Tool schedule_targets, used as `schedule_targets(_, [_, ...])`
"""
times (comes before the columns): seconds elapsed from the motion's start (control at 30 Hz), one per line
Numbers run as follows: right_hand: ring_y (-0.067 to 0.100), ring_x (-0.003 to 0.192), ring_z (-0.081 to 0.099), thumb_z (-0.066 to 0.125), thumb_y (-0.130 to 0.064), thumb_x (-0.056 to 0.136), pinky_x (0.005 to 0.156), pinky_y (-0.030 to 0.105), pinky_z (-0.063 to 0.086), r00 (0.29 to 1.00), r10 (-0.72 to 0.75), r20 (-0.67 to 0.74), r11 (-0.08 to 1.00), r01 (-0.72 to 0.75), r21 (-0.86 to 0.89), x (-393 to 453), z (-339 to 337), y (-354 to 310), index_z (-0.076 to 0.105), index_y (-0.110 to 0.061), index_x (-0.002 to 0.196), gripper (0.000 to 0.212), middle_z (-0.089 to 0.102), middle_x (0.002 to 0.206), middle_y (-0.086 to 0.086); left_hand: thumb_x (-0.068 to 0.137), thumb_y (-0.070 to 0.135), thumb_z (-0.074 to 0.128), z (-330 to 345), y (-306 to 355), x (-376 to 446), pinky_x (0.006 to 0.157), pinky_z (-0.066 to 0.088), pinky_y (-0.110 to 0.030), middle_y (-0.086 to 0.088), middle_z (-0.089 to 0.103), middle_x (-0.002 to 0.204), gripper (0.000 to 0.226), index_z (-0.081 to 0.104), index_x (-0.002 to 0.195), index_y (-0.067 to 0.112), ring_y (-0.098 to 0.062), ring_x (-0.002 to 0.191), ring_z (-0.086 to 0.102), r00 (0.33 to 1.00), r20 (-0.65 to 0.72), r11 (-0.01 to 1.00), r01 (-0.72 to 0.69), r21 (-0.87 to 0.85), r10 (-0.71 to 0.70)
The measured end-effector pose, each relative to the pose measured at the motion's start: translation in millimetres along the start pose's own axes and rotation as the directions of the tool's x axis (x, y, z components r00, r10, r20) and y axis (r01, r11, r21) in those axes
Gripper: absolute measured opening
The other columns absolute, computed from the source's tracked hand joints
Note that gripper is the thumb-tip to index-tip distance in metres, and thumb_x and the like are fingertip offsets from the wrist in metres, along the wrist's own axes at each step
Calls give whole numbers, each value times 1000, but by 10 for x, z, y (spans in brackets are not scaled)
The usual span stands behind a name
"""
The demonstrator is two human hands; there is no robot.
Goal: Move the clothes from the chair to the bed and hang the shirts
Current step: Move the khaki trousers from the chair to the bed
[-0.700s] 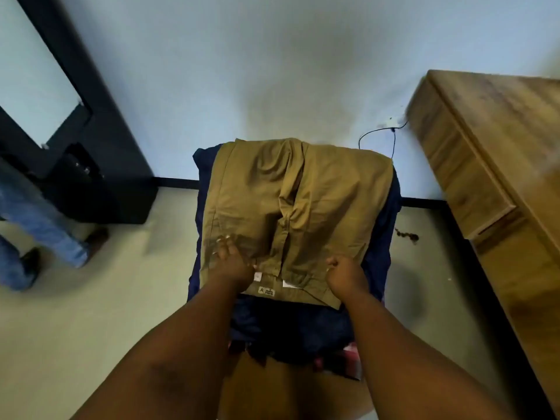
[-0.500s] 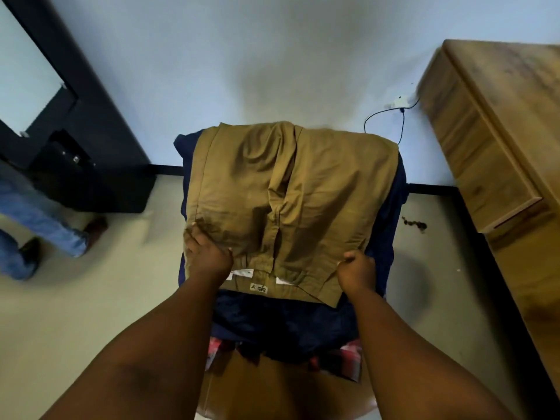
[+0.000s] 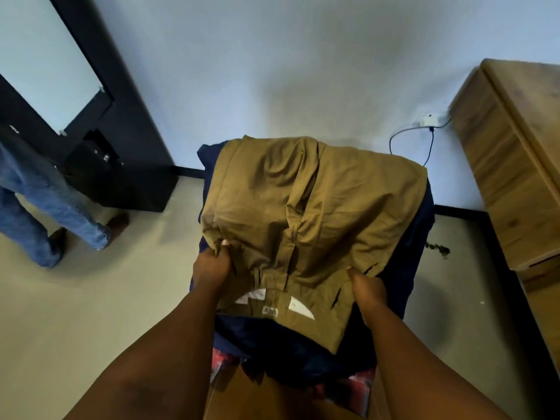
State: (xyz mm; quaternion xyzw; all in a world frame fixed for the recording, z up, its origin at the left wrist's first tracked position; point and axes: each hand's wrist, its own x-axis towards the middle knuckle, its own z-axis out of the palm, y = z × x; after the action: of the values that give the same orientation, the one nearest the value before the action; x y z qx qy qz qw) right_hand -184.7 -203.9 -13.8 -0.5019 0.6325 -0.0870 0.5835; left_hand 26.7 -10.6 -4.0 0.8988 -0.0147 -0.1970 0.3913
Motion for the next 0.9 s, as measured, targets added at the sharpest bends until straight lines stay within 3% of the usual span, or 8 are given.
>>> schedule_targets(0.2, [20, 70, 53, 63, -9, 84, 70, 31, 42, 958, -233, -169, 947, 263, 184, -509, -76, -1140, 58, -12, 78, 8, 60, 87, 7, 101, 47, 39, -323, 757, -113, 96, 41, -45, -25, 60, 121, 53, 59, 119, 2, -43, 112, 54, 980, 58, 978, -182, -100, 188])
schedule_targets(0.23, [21, 72, 53, 63, -7, 83, 72, 32, 42, 943, -260, -206, 926, 304, 223, -588, -113, -1368, 60, -9, 83, 3, 59, 91, 7, 100, 48, 40, -393, 925, -108, 95, 43, -44, -24, 61, 118, 52, 60, 117, 3, -43, 111, 55, 976, 49, 969, -202, -141, 210])
schedule_targets(0.3, [21, 78, 54, 57, -7, 88, 75, 31, 42, 920, -316, -230, 879, 376, 295, -704, -218, -1840, 62, -2, 110, 23, 57, 100, 8, 99, 45, 42, -587, 1316, -132, 90, 43, -40, -26, 63, 114, 52, 63, 113, 0, -42, 109, 57, 970, 21, 943, -231, -238, 243])
schedule_targets(0.37, [20, 81, 56, 47, -5, 93, 75, 29, 43, 901, -388, -192, 855, 430, 291, -786, -313, -2287, 57, 2, 121, 31, 57, 107, 12, 102, 34, 42, -781, 1710, -161, 91, 42, -37, -26, 61, 120, 45, 62, 115, -5, -39, 113, 56, 964, 22, 920, -244, -305, 263])
schedule_targets(0.5, [27, 76, 59, 41, 5, 83, 64, 31, 49, 908, -400, -127, 854, 419, 308, -890, -424, -2927, 57, -2, 94, 20, 60, 92, 17, 98, 35, 53, -1143, 2213, -146, 102, 45, -39, -14, 62, 123, 40, 62, 120, 3, -30, 112, 58, 962, 29, 852, -225, -473, 270])
schedule_targets(0.63, [19, 72, 53, 51, -2, 83, 54, 22, 45, 841, -541, -3, 818, 527, 230, -1157, -285, -3345, 55, -7, 104, 22, 52, 89, 7, 94, 37, 59, -1576, 2430, -139, 100, 48, -36, -11, 65, 120, 44, 63, 121, 3, -24, 108, 62, 955, -50, 780, -270, -564, 294])
schedule_targets(0.77, [23, 68, 53, 58, 1, 59, 59, 27, 47, 756, -650, 82, 715, 571, 404, -1564, 227, -3487, 53, -4, 92, 34, 52, 78, 9, 91, 40, 60, -2011, 2257, -136, 97, 51, -37, -7, 68, 109, 37, 68, 108, 7, -21, 102, 64, 952, -173, 743, -306, -595, 254])
schedule_targets(0.9, [29, 87, 59, 55, 1, 62, 72, 36, 57, 623, -728, 287, 672, 564, 480, -2119, 912, -3378, 38, -1, 139, 78, 56, 107, 15, 95, 27, 55, -2404, 1839, -273, 74, 50, -25, 2, 63, 86, 18, 65, 97, 12, -12, 81, 60, 924, -355, 695, -350, -628, 144])
